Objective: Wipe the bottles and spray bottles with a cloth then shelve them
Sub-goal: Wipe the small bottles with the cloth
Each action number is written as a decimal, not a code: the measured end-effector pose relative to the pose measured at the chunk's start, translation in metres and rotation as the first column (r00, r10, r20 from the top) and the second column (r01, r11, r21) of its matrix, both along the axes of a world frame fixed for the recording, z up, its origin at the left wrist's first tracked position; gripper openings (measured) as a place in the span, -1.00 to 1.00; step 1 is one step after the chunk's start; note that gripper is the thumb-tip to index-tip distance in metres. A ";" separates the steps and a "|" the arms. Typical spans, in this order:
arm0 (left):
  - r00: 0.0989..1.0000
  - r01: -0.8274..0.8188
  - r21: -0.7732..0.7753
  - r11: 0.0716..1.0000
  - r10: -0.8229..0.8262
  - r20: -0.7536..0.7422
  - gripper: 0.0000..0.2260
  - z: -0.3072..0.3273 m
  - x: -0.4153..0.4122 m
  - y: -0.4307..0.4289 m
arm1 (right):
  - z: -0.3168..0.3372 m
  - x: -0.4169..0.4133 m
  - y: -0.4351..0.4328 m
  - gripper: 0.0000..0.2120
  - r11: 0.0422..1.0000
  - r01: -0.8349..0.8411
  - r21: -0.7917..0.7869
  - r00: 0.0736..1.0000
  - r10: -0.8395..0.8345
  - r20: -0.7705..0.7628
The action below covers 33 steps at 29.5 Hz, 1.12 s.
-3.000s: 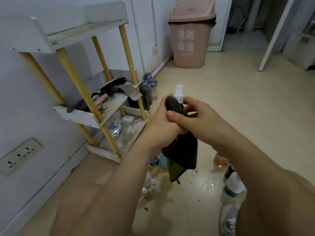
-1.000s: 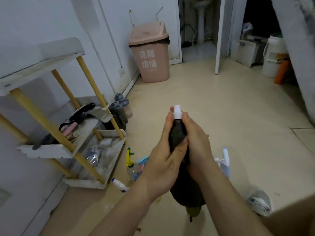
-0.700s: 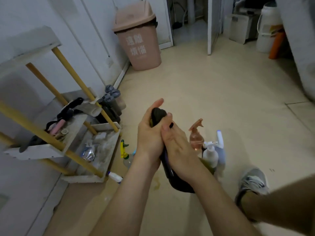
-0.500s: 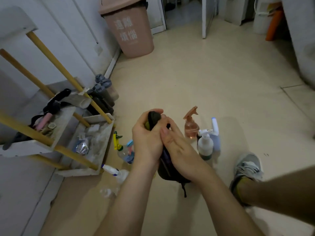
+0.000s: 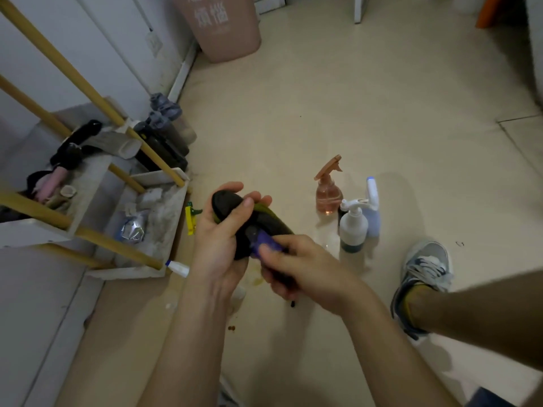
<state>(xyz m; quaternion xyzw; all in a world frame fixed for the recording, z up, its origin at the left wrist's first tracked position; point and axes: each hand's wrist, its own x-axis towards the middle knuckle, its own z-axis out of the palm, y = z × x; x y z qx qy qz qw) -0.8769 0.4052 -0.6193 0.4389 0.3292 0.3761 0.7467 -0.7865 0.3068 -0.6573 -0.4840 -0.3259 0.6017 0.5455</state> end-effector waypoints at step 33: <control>0.875 -0.481 -0.112 0.869 0.468 -0.125 -0.83 -0.031 -0.007 0.042 | -0.039 -0.010 0.004 -0.71 0.977 0.044 -0.210 0.998 -0.036 0.041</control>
